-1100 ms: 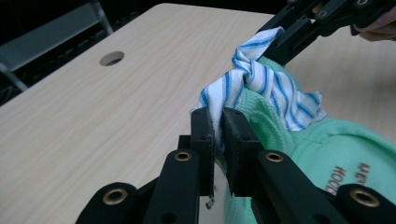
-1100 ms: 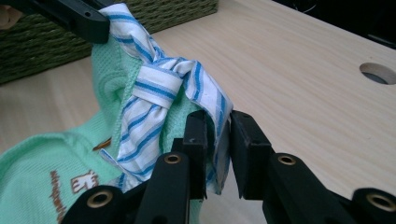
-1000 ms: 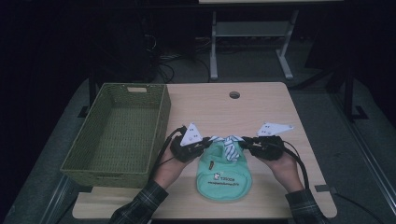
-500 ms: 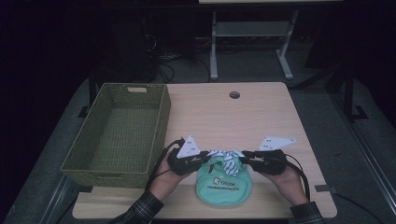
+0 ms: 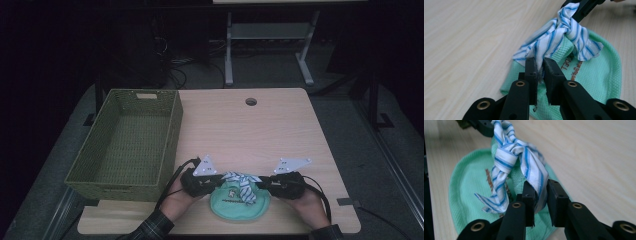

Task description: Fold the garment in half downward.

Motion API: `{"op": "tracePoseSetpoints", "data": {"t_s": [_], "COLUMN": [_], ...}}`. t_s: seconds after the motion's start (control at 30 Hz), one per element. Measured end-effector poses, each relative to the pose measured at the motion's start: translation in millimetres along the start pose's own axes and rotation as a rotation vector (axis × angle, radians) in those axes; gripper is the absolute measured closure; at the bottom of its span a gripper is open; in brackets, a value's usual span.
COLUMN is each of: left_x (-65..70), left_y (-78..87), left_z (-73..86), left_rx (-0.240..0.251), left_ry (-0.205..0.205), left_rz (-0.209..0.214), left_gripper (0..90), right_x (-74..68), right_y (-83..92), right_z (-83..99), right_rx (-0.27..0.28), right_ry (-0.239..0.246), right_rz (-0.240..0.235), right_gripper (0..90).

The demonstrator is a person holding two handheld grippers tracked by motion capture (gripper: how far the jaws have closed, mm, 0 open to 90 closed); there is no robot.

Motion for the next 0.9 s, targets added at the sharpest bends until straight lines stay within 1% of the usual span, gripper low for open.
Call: {"op": "tracePoseSetpoints", "data": {"t_s": [0.03,0.07,0.1,0.13,0.23,0.3,0.4,0.5,0.57,0.63,0.7,0.77,0.9], "left_x": [-0.2,-1.4,-2.5,-3.6,-6.9,-6.7,-4.6,-5.5,-7.3,-10.5,-15.8,-21.5,-33.9], "left_y": [-1.9,-4.1,-5.5,-7.6,-15.2,-19.3,-25.4,-29.0,-31.1,-33.8,-38.1,-42.7,-50.2], "left_z": [1.3,3.1,4.1,5.3,8.9,11.1,15.4,16.3,15.4,13.3,10.3,7.6,2.5], "left_rx": [-0.006,-0.020,-0.027,-0.033,-0.057,-0.077,-0.107,-0.110,-0.108,-0.117,-0.122,-0.117,-0.115], "left_ry": [-0.001,-0.006,-0.010,-0.011,-0.020,-0.028,-0.045,-0.050,-0.055,-0.080,-0.088,-0.074,-0.052], "left_rz": [-0.002,-0.005,-0.007,-0.011,-0.021,-0.023,-0.020,-0.025,-0.039,-0.065,-0.080,-0.092,-0.105], "left_gripper": [81.2,81.3,81.3,81.3,81.4,81.4,81.7,82.0,82.2,82.3,82.3,82.3,82.3], "right_x": [0.4,0.7,0.9,2.4,5.6,7.6,8.0,7.6,8.2,9.9,13.5,18.3,30.3], "right_y": [-1.1,-2.3,-3.6,-4.7,-9.1,-12.5,-15.7,-17.7,-19.6,-21.2,-23.1,-24.8,-29.2], "right_z": [0.8,1.1,0.8,0.8,1.1,1.6,3.2,4.2,4.4,3.6,2.1,-0.2,-4.8], "right_rx": [-0.003,-0.007,-0.008,-0.006,-0.011,-0.015,-0.025,-0.028,-0.031,-0.028,-0.024,-0.026,-0.020], "right_ry": [0.014,0.015,0.006,0.013,0.006,0.008,0.006,0.008,0.014,0.023,0.032,0.025,0.029], "right_rz": [0.001,0.003,0.004,0.008,0.016,0.022,0.014,0.016,0.022,0.029,0.042,0.063,0.095], "right_gripper": [78.7,79.2,79.9,80.0,81.2,82.4,83.7,84.5,84.6,84.9,84.9,84.9,84.8]}}
Point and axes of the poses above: each handheld gripper's, and its own axes: y roughly backward along the jaws, z roughly out of its underside, x roughly to its right, the point moved 4 cm from there along -y, roughly forward along the jaws, and after that the axes turned 7 degrees about x, right-handed, at the moved point
